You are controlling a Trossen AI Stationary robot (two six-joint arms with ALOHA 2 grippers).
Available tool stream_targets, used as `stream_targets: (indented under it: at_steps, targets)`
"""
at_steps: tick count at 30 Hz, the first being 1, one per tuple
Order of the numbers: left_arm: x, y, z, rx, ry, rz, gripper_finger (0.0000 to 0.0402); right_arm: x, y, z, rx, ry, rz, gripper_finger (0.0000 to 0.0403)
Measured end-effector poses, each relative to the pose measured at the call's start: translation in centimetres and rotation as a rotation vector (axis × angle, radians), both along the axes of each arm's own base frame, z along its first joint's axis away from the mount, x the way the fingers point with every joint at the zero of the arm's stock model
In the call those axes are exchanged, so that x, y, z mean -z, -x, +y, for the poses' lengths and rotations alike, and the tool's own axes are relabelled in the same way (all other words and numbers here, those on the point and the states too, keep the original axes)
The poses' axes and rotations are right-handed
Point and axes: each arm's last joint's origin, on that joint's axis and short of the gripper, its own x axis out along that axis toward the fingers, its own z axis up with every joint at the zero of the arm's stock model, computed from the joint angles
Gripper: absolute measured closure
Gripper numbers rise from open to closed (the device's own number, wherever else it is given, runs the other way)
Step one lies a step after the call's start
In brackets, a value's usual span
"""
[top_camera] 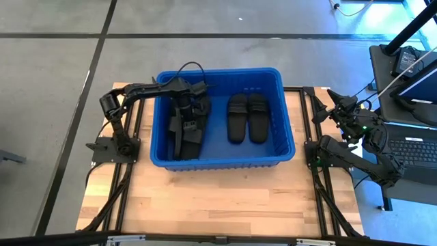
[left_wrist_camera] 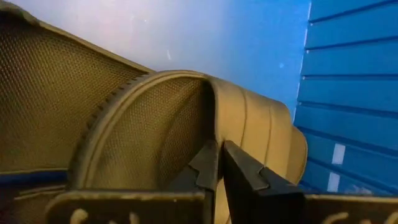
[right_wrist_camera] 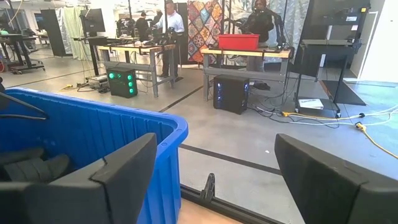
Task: Pick and place slides into bin
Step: Adjust the black slides in the blue bin
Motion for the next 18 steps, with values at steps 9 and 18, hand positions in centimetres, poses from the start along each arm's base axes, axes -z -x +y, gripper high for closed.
stream_targets:
  at_steps: [9,18]
  targets:
    - [-0.1,0.1,0.2,-0.008,0.047,-0.029,0.0398,0.0,0.0,0.0,0.000,0.000,0.000,0.0076]
    - [-1.5,-0.2,1.1,-0.090,0.048,-0.046,0.0400,0.0,0.0,0.0,0.000,0.000,0.000,0.0076]
